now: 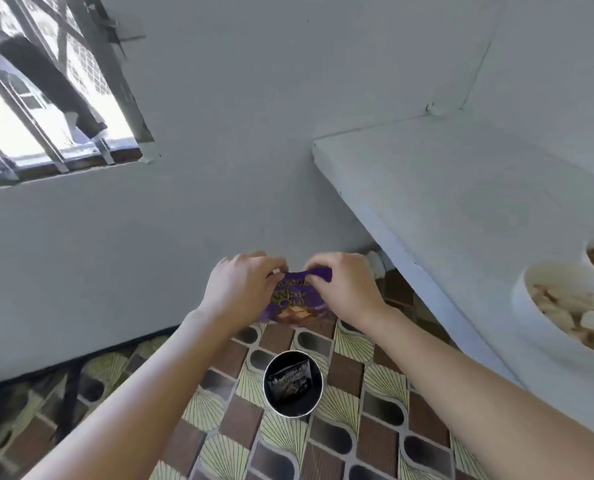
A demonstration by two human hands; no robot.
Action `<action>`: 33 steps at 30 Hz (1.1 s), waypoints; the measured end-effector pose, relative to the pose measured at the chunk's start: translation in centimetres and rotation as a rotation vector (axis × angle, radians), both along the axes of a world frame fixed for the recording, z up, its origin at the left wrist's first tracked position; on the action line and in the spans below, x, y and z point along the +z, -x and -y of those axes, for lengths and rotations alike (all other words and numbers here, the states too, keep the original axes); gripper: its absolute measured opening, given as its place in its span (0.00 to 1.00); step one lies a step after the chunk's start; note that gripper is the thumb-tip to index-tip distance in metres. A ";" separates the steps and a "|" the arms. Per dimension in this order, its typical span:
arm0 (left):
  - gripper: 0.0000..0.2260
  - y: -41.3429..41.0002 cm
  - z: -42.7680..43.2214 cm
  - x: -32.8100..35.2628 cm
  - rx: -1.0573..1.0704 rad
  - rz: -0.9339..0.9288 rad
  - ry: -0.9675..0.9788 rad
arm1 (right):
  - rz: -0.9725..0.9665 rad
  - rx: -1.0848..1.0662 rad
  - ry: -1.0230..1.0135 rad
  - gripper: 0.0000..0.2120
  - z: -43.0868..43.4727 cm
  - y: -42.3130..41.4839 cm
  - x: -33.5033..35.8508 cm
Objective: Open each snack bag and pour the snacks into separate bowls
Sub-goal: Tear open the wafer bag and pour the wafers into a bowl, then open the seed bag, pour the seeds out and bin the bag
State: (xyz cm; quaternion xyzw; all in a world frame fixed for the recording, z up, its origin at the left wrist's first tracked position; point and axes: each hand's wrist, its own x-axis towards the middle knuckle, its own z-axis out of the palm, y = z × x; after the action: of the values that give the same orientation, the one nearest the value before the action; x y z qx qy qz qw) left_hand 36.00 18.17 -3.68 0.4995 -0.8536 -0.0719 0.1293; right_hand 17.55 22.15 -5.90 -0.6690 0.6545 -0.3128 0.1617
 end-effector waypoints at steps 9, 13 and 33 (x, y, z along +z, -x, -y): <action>0.09 -0.6 0.8 -19.6 0.085 0.016 -0.098 | 0.031 0.042 -0.132 0.05 2.0 -0.5 -19.5; 0.08 -0.7 1.5 -30.0 0.072 0.027 -0.132 | 0.023 0.067 -0.174 0.06 2.5 -0.5 -29.7; 0.21 0.2 3.4 -40.3 0.100 0.224 -0.239 | -0.273 0.116 -0.263 0.21 4.2 -0.6 -40.7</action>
State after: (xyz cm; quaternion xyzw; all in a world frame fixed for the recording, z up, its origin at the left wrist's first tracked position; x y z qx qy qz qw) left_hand 35.77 14.78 -43.98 0.5581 -0.8221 -0.1103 -0.0237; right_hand 18.12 17.95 -46.64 -0.7150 0.6659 -0.1210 0.1752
